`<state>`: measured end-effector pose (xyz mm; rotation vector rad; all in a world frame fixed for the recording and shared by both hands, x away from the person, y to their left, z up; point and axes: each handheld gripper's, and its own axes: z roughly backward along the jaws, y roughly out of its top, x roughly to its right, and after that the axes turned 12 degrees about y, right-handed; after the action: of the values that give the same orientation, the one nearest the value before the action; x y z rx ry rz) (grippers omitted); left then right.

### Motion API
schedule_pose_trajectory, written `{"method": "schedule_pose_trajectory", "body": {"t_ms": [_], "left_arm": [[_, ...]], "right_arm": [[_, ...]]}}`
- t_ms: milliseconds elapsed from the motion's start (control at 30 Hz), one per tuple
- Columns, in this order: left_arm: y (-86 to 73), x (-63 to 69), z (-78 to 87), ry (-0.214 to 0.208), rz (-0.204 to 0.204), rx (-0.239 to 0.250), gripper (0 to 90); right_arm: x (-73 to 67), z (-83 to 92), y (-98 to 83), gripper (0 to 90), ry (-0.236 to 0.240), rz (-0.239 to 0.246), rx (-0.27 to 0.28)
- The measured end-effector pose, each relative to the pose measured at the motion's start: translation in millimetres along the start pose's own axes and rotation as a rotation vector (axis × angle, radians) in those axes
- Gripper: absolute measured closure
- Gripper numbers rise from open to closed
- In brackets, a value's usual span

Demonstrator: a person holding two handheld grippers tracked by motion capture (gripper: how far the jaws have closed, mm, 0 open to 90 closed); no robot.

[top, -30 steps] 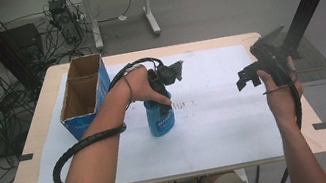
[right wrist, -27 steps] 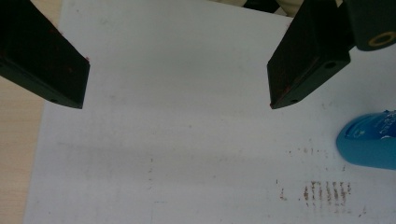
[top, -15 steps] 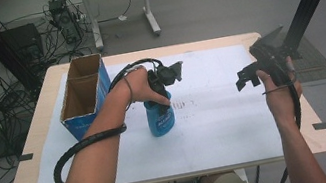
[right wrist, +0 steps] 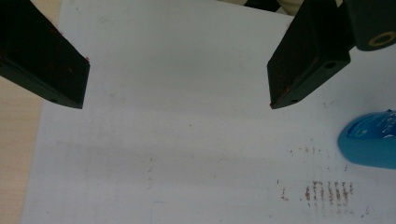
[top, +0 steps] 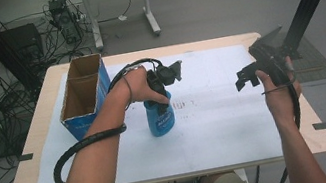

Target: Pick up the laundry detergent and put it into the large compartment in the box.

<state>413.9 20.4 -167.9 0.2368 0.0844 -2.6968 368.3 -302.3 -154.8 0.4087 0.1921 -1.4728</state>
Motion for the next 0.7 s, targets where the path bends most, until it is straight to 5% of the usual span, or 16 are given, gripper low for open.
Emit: {"method": "schedule_pose_trajectory", "body": {"t_ms": [700], "left_arm": [[0.9, -1.3, -0.4, -0.003, -0.010, -0.003, 36.6]], "right_arm": [[-1.5, -1.0, 2.4, 5.7, -0.005, 0.003, -0.002]]}}
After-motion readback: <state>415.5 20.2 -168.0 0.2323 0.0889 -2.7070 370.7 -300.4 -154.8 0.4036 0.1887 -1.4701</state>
